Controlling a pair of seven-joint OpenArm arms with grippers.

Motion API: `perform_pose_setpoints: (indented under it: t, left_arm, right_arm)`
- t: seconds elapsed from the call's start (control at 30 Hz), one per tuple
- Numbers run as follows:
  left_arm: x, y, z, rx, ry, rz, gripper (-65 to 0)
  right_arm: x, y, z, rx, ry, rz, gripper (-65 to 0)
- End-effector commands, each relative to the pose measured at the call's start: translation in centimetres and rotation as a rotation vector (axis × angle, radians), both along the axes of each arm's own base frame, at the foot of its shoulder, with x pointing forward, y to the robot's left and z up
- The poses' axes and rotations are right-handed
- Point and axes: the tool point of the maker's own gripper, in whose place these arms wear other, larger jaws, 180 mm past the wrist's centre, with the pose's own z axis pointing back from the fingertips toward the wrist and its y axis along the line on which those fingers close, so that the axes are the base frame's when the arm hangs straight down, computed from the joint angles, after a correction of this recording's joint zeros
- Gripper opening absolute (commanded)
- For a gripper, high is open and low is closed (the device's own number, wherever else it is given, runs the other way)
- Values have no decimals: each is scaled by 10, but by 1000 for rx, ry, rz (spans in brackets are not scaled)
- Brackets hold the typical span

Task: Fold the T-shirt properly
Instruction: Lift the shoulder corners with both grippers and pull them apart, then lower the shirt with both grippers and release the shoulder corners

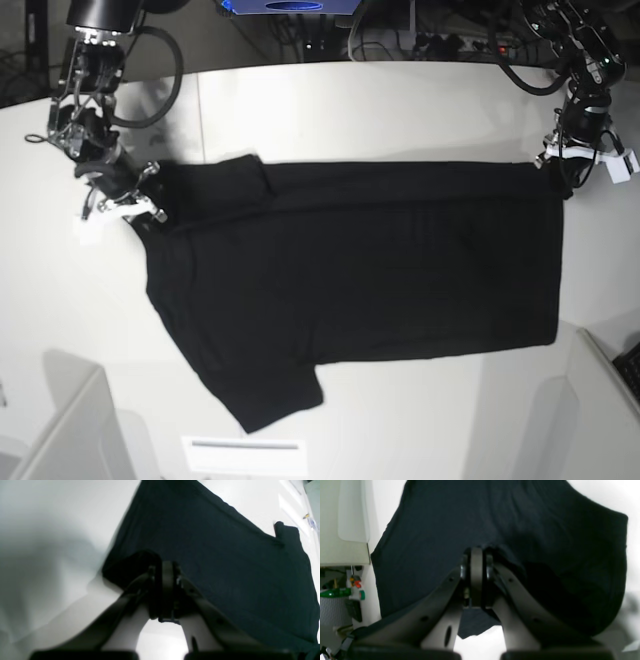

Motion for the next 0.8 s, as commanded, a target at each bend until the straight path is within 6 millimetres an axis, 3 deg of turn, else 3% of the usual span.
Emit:
perform_pose_setpoints:
  t: [0.0,0.13,0.37,0.57,0.77]
  left_arm:
    - [5,6,13,19,-42,9,-650]
    - [8,14,14,-11,-43,80,-650]
    - [16,14,18,-14,-62,83,-650]
    - [14,18,2,-47,-35,102,-650]
    - [19,24,-7,-97,-26,156,-650]
  right_arm:
    - [12,-3,14,-4,-53,-2,-650]
    - [19,-5,9,13,-22,-31,-650]
    - [39,12,16,24,-34,4,-650]
    - [47,9,8,37,-12,-9,-650]
    - [54,9,13,39,-24,-9,-650]
